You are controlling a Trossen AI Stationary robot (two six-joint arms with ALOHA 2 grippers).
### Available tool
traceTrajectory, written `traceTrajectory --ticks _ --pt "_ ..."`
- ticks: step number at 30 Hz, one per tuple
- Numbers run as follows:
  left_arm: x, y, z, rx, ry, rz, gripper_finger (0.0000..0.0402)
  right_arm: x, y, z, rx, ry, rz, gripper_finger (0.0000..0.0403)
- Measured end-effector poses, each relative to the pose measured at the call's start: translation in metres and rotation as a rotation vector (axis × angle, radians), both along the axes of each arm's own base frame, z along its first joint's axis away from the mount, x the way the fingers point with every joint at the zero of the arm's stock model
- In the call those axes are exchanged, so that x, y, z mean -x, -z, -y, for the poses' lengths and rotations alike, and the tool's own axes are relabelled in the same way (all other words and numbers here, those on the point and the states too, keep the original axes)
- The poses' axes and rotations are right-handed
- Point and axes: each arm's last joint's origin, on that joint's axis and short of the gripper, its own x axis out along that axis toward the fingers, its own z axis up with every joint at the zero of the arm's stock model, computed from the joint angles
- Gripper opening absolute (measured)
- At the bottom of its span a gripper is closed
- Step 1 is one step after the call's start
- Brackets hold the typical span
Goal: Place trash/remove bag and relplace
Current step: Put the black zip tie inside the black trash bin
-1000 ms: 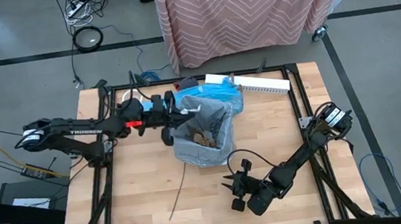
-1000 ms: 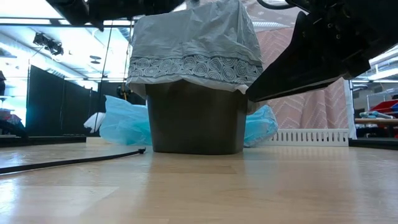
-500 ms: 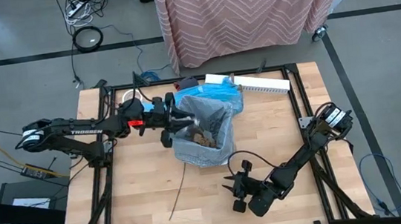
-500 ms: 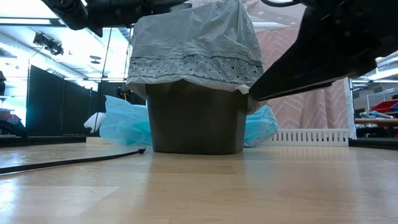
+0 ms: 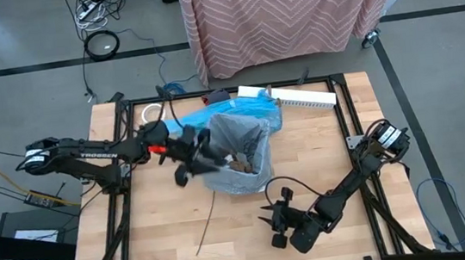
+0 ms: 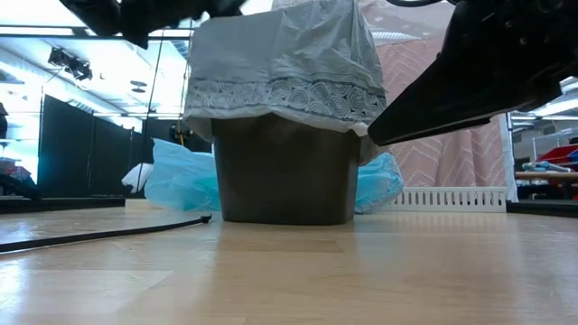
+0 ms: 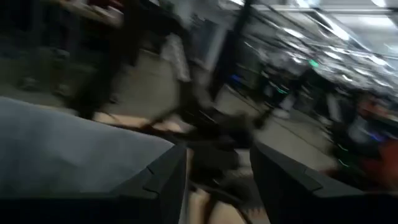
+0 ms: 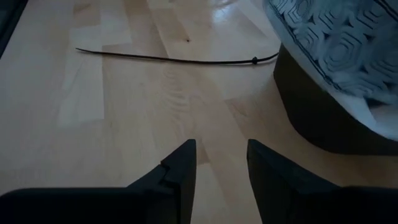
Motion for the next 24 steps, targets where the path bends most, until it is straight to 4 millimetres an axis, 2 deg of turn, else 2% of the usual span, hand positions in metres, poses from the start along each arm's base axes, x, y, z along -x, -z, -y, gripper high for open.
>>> traceTrajectory --ticks 3,7,11,15,21,24 --pt "0.005 0.001 0.022 -0.048 0.067 -0.038 0.0171 0.001 0.000 -0.001 0.000 -0.003 0.000 0.0130" --pt "0.017 -0.012 0.047 -0.127 0.092 -0.093 0.0162 0.001 0.000 -0.001 -0.002 -0.002 0.001 0.0130" --pt "0.030 -0.025 0.058 -0.265 0.017 -0.201 0.0161 0.002 0.002 0.000 -0.009 0.002 0.006 0.0131" --pt "0.049 -0.031 0.065 -0.400 -0.117 -0.424 0.0160 0.006 0.008 0.003 -0.034 0.019 0.011 0.0132" --pt "0.062 0.001 0.082 -0.315 -0.285 -0.755 0.0160 0.009 0.013 0.006 -0.047 0.037 0.011 0.0132" --pt "0.066 0.024 0.089 -0.241 -0.467 -0.863 0.0160 0.009 0.012 0.005 -0.051 0.039 0.018 0.0132"
